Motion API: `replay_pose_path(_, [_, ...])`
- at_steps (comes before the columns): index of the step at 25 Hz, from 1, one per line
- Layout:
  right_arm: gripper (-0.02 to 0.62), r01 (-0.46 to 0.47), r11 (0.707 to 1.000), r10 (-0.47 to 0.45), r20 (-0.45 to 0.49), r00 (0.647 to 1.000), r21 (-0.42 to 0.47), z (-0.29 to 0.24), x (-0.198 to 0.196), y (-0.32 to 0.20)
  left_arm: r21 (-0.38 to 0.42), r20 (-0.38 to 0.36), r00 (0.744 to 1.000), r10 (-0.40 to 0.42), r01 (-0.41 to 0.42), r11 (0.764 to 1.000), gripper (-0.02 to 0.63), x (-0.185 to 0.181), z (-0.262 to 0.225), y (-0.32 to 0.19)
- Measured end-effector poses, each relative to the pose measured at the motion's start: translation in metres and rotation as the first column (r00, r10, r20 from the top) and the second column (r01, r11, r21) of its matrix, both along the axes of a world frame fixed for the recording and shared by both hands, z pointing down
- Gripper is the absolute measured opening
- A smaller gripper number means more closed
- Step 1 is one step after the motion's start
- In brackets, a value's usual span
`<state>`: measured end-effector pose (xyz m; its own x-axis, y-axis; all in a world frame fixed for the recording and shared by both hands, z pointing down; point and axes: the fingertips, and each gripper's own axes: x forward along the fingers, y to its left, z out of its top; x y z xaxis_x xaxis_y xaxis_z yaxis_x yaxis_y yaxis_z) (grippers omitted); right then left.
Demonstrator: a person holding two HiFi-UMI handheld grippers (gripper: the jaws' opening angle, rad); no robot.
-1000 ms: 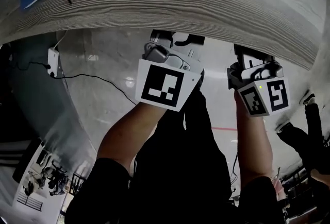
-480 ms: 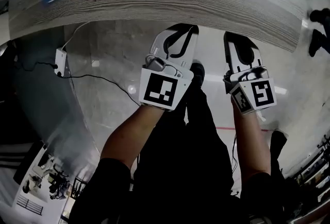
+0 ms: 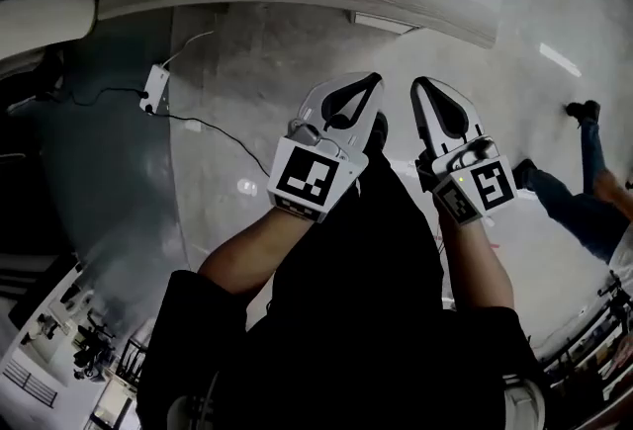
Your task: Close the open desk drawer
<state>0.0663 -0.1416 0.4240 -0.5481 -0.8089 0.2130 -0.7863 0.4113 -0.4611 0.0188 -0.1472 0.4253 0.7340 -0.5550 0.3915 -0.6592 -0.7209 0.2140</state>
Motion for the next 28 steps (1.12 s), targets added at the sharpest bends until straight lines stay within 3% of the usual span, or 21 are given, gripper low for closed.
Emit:
replay_pose_path(6, [0.015,0.058,0.992,-0.051,-0.064,0.997,0.113,-0.117,0.001,0.023,0.124,-0.027,0.999,-0.030,0.033,0.992,0.008,-0.009,-0.138,0.020])
replay_pose_path(9, [0.014,0.099,0.982,-0.090,-0.062,0.994,0.161,-0.164,-0.001,0.038,0.206,-0.032,0.998,-0.056,0.062,0.977,0.008,-0.015,-0.180,0.034])
replay_pose_path(13, [0.014,0.152,0.960,-0.132,-0.099,0.986,0.233,-0.211,-0.007,0.062,0.250,-0.043,0.995,-0.086,0.094,0.964,0.008,-0.023,-0.221,0.052])
replay_pose_path(21, [0.012,0.146,0.957,-0.132,-0.071,0.989,0.252,-0.239,-0.014,0.098,0.273,-0.042,0.997,-0.065,0.074,0.959,0.008,-0.038,-0.249,0.082])
replay_pose_path(28, [0.012,0.140,0.955,-0.122,-0.086,0.989,0.262,-0.251,-0.021,0.099,0.275,-0.030,0.998,-0.056,0.062,0.959,0.008,-0.046,-0.249,0.085])
